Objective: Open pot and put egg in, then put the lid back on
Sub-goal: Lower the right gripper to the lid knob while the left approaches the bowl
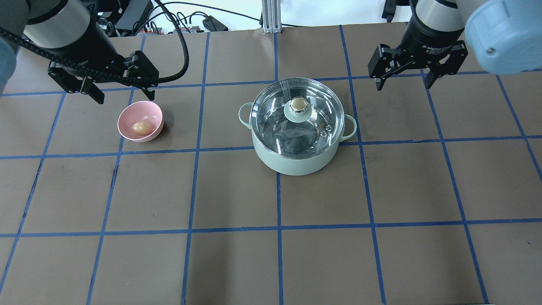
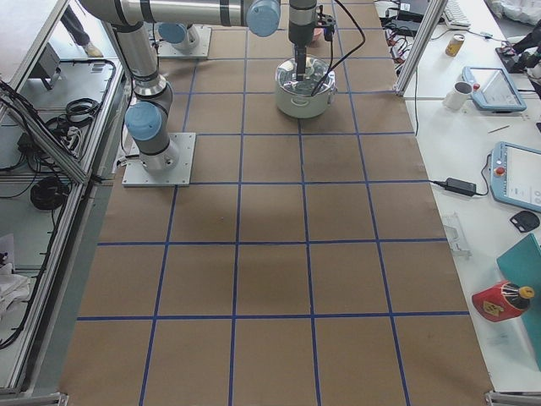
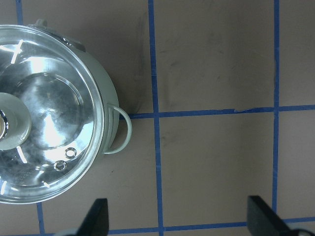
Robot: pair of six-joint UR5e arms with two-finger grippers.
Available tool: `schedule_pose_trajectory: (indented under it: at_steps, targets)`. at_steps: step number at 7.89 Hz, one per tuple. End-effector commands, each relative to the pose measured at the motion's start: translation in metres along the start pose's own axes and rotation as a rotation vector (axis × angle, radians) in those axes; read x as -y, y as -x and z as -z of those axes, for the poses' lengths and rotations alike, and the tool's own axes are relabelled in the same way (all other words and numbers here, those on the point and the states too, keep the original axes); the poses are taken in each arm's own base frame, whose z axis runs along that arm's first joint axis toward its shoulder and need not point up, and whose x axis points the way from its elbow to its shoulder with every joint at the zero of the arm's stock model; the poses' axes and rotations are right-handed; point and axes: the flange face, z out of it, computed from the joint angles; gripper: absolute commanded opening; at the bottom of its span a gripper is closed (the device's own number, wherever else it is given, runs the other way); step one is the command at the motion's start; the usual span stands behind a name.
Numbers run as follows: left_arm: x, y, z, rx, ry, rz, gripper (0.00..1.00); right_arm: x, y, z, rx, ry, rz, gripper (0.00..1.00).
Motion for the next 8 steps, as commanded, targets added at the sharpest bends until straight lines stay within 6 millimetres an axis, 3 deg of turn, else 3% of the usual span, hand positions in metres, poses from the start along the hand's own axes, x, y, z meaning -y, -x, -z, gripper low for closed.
schedule_pose_trajectory:
  at_steps: [1, 4, 6, 7, 8]
  targets:
    - [0.0, 0.0, 0.0, 0.0, 0.0, -0.002, 1.0, 0.001, -0.001, -0.002, -0.009, 0.004, -0.018, 1.0]
    - [0.003, 0.004, -0.001, 0.002, -0.011, -0.005, 1.0, 0.001, -0.002, 0.0, -0.02, -0.006, -0.014, 1.0]
    - [0.02, 0.049, -0.021, 0.008, 0.026, 0.051, 1.0, 0.009, 0.0, -0.003, -0.013, -0.013, -0.017, 1.0]
    - [0.031, 0.071, -0.03, 0.01, 0.034, 0.06, 1.0, 0.026, 0.008, -0.014, -0.015, -0.045, -0.056, 1.0]
    - [0.049, 0.086, -0.043, 0.018, 0.001, 0.017, 1.0, 0.027, 0.032, -0.016, -0.005, -0.075, -0.095, 1.0]
